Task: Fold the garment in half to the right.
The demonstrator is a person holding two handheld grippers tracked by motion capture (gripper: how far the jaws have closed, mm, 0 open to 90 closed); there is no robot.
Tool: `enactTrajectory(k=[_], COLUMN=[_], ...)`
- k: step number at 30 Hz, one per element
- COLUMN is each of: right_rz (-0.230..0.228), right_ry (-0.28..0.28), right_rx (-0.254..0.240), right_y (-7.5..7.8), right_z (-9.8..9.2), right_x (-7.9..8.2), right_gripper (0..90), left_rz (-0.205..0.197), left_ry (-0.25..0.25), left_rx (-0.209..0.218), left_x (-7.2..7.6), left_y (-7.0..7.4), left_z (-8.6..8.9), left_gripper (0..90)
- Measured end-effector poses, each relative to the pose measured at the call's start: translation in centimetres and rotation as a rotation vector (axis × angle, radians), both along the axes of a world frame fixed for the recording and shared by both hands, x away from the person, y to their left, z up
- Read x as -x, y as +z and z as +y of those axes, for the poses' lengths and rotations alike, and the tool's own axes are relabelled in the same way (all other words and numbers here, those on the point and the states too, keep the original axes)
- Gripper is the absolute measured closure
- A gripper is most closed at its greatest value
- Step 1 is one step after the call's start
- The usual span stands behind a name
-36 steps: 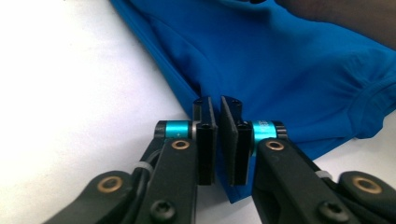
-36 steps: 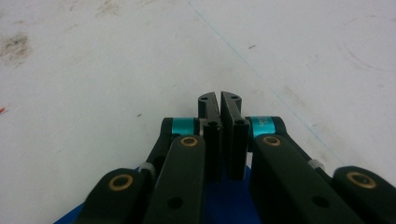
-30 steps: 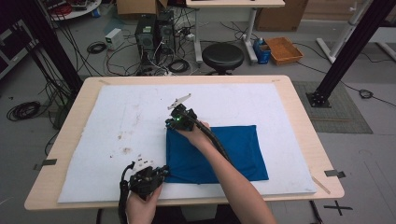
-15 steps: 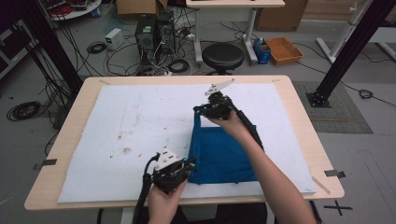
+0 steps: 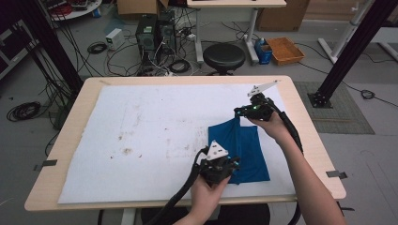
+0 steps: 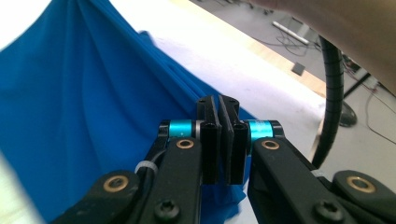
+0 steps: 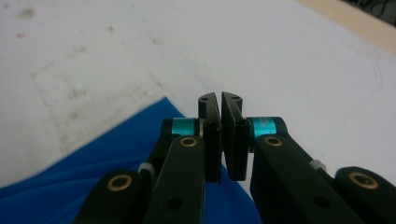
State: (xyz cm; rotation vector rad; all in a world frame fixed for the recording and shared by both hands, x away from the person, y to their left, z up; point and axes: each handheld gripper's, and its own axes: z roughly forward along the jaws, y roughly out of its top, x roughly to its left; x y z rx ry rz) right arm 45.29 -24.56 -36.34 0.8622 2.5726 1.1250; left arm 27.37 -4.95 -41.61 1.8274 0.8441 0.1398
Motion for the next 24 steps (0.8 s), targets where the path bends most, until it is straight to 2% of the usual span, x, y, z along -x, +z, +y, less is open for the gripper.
enactTrajectory(k=[4,6,11,14,16,17,20,24], right_rz=[-0.01,-0.005,-0.013,-0.019,-0.035,-0.048,-0.066,-0.067], right_ry=[-0.021,-0.033,-0.053,-0.065,-0.087,-0.107,-0.167,-0.233], right_rx=[0.029,0.045,0.077,0.09,0.13,0.154,0.164,0.138], right_y=[-0.3,-0.6,-1.4,-2.0,-2.3,-2.4,-2.3,-1.5], right_z=[-1.4,-2.0,-3.2,-3.7,-3.8,-3.8,-4.0,-4.3], right_x=[0.0,0.0,-0.2,-0.2,-0.3,-0.3,-0.2,0.5], right_gripper=[87.6,87.6,87.6,87.5,86.0,83.9,73.7,70.0], left_rz=[-0.008,0.004,0.018,0.023,0.025,0.008,-0.018,-0.064], left_ry=[-0.01,-0.01,-0.02,-0.026,-0.049,-0.058,-0.073,-0.054], left_rx=[-0.024,-0.013,-0.033,-0.013,0.002,0.0,0.0,-0.006], left_x=[-0.2,-0.3,-0.8,-1.0,-0.9,-0.8,-0.6,-0.7], left_y=[-0.4,-0.6,-1.1,-1.3,-1.3,-1.3,-1.1,-0.2], left_z=[-2.0,-2.7,-4.5,-5.2,-5.6,-5.7,-5.4,-3.7], left_gripper=[87.1,87.1,87.0,85.9,73.4,66.4,58.3,55.4])
